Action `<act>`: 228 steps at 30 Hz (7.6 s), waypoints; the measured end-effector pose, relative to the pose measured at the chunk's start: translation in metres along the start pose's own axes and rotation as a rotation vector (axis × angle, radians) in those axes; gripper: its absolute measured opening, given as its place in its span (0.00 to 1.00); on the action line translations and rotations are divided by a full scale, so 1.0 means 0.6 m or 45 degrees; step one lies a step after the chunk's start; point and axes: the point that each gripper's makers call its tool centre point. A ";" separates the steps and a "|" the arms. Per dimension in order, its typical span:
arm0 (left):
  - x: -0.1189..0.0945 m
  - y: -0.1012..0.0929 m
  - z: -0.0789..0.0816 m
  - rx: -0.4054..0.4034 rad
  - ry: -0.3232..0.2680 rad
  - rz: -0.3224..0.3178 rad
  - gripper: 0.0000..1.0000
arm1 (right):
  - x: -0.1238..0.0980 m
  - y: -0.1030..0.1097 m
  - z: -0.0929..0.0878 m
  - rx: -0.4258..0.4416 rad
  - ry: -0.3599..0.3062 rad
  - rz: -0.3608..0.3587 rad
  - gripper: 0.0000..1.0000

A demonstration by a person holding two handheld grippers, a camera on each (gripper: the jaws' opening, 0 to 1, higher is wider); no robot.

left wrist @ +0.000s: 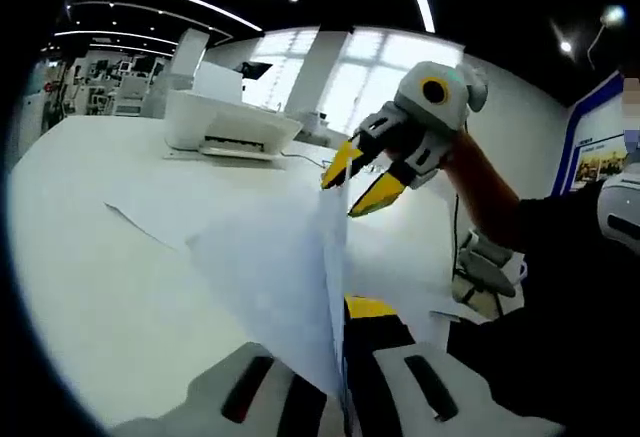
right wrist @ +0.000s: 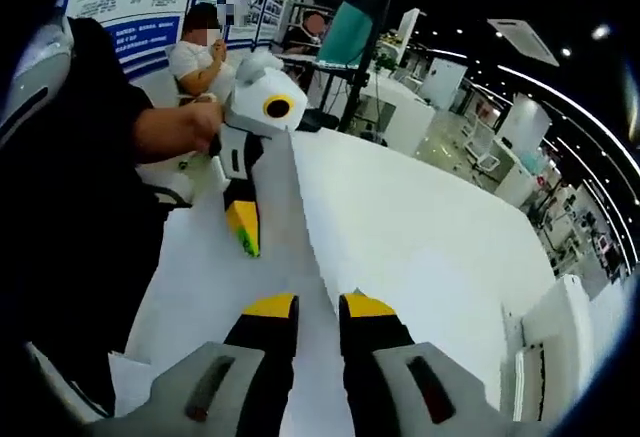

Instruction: Organize the stack of printing papers by aligning and flattening the scattered papers on the table

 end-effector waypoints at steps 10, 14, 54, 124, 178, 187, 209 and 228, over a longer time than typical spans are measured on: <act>-0.012 -0.005 0.005 -0.011 -0.010 0.000 0.07 | -0.069 -0.053 -0.029 0.142 -0.101 -0.179 0.14; -0.016 -0.005 0.007 -0.023 -0.014 -0.001 0.07 | -0.090 -0.065 -0.041 0.174 -0.124 -0.238 0.16; -0.062 0.005 0.001 -0.097 -0.072 0.006 0.07 | -0.163 -0.118 -0.231 0.525 -0.194 -0.545 0.28; -0.048 0.001 -0.006 -0.094 -0.055 -0.019 0.07 | -0.083 -0.099 -0.370 0.837 -0.246 -0.667 0.36; -0.034 -0.001 -0.015 -0.105 -0.037 -0.019 0.07 | -0.164 -0.118 -0.334 0.788 -0.506 -0.841 0.04; -0.040 0.003 -0.010 -0.104 -0.047 -0.010 0.07 | -0.221 -0.128 -0.304 0.699 -0.536 -0.940 0.04; -0.036 0.005 -0.005 -0.102 -0.047 -0.013 0.07 | -0.347 -0.146 -0.253 0.564 -0.586 -1.059 0.03; -0.039 0.010 -0.009 -0.118 -0.048 -0.001 0.07 | -0.395 -0.127 -0.175 0.432 -0.659 -1.021 0.03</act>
Point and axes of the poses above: the point that each gripper's makers call its tool centre point, and the gripper's own axes: x roughly forward along the fingers, y roughly to its left, z roughly out of its top, and after that the axes turned 4 degrees about -x, right-handed
